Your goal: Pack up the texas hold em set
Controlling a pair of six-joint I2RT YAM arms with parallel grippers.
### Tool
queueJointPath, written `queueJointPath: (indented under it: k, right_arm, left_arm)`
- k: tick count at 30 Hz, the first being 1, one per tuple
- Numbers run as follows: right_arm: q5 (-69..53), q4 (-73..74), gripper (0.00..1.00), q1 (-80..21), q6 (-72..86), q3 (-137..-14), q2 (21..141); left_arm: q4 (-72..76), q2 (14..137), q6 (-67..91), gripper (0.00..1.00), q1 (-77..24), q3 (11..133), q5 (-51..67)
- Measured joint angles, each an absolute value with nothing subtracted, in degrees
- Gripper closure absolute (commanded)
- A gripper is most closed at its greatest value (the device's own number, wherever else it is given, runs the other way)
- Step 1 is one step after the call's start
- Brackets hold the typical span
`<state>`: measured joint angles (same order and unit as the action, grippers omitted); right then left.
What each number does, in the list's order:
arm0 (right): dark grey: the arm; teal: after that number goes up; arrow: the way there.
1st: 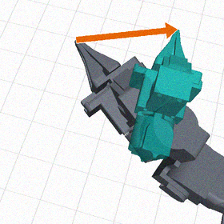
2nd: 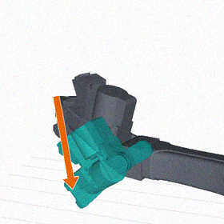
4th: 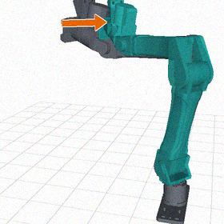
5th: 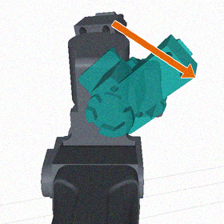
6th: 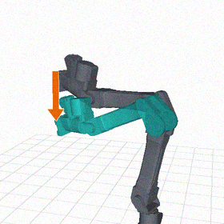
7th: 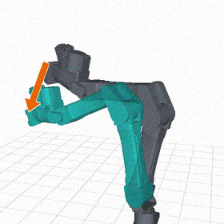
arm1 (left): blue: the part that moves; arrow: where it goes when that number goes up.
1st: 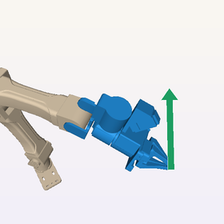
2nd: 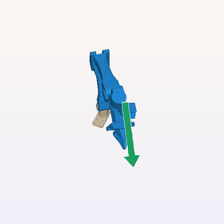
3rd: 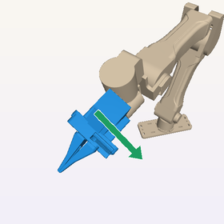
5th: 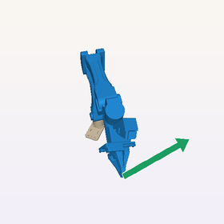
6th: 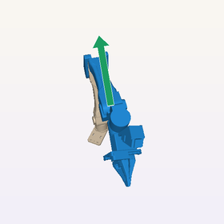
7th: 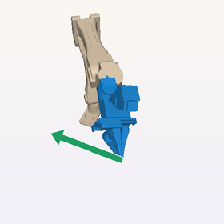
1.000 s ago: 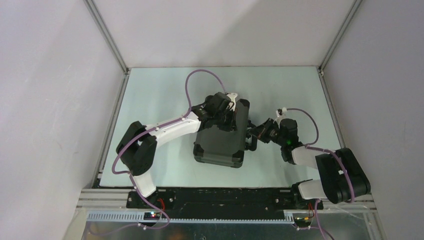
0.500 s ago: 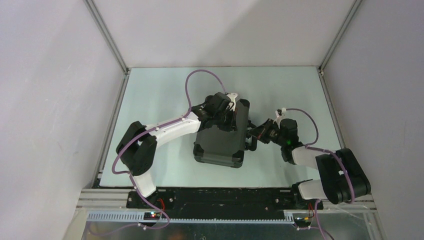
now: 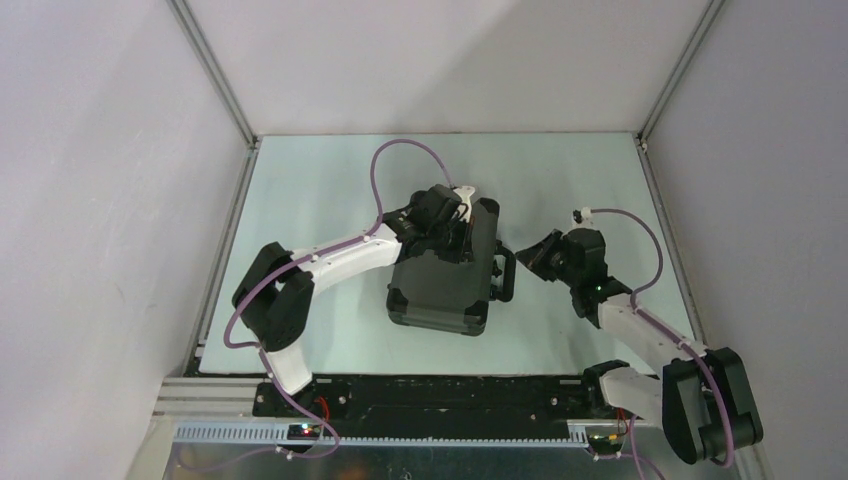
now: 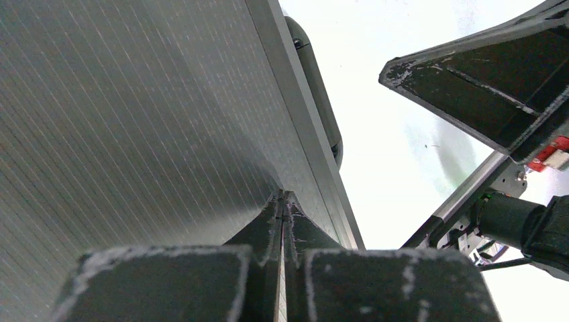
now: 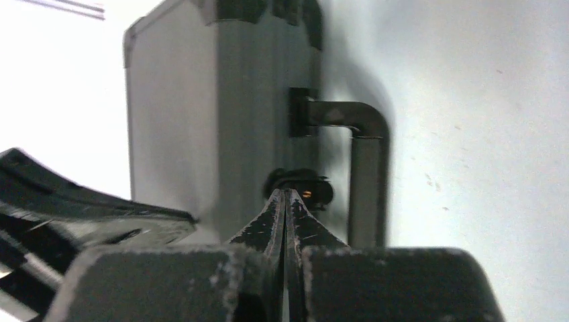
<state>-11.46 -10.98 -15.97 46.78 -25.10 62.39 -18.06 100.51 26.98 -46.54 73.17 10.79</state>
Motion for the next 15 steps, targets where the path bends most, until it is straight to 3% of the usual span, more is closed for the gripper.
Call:
queueJointPath:
  k: [15]
  right_arm:
    - [-9.3,-6.2,1.0,-18.7,44.0,-26.2,72.2]
  left_arm:
    - [-18.0,100.5,27.0,1.0,-46.5,73.2,10.8]
